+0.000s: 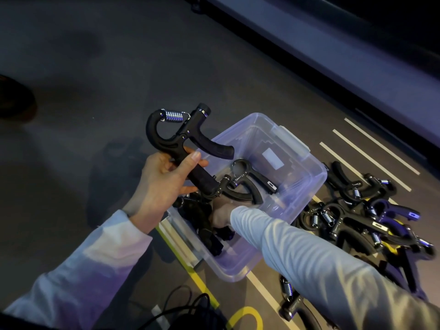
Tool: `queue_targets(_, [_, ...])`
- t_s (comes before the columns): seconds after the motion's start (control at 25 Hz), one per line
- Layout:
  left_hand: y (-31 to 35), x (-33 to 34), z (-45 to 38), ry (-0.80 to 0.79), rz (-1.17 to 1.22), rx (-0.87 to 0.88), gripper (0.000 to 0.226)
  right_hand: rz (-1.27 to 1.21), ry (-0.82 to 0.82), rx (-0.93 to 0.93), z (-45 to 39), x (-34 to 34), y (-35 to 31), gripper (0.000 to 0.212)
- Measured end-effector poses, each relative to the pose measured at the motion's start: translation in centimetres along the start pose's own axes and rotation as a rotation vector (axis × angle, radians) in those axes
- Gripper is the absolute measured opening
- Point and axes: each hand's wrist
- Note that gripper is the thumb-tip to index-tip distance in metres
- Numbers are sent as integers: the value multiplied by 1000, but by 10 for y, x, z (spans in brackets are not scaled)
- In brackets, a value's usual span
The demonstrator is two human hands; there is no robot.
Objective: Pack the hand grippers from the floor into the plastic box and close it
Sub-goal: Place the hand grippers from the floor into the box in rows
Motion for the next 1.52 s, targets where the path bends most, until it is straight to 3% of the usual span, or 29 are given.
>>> queue_targets(0.4, [-2,2,1,-10,-12,9,11,-121,82,-10,10,2,1,30])
queue_targets(0.52, [-4,1,0,-8,-16,5,9,-248,215,-40,21,-9,2,34])
queue_targets(0.72, [-1,6,0,-7,1,7,8,-196,383,-25,22,-12,1,31])
queue_targets(1.04, [2,7,-1,-13,9,15,10,-52,265,41,0,8,-3,33])
queue_targets(1.28, [1,5,0,-18,32,5,11,76,-17,-78,5,8,0,48])
queue_targets(1.4, [1,6,1,-21,24,2,13,35,45,-89,9,3,2,38])
queue_targets(1.52, [4,5,0,-7,27,13,14,-163,168,-100,10,-22,12,26])
Point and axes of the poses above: each hand's wrist, its own z-axis away from the middle knuckle, its own x-axis out of the palm, y = z × x, and after that the axes turned 6 degrees about x, right-handed
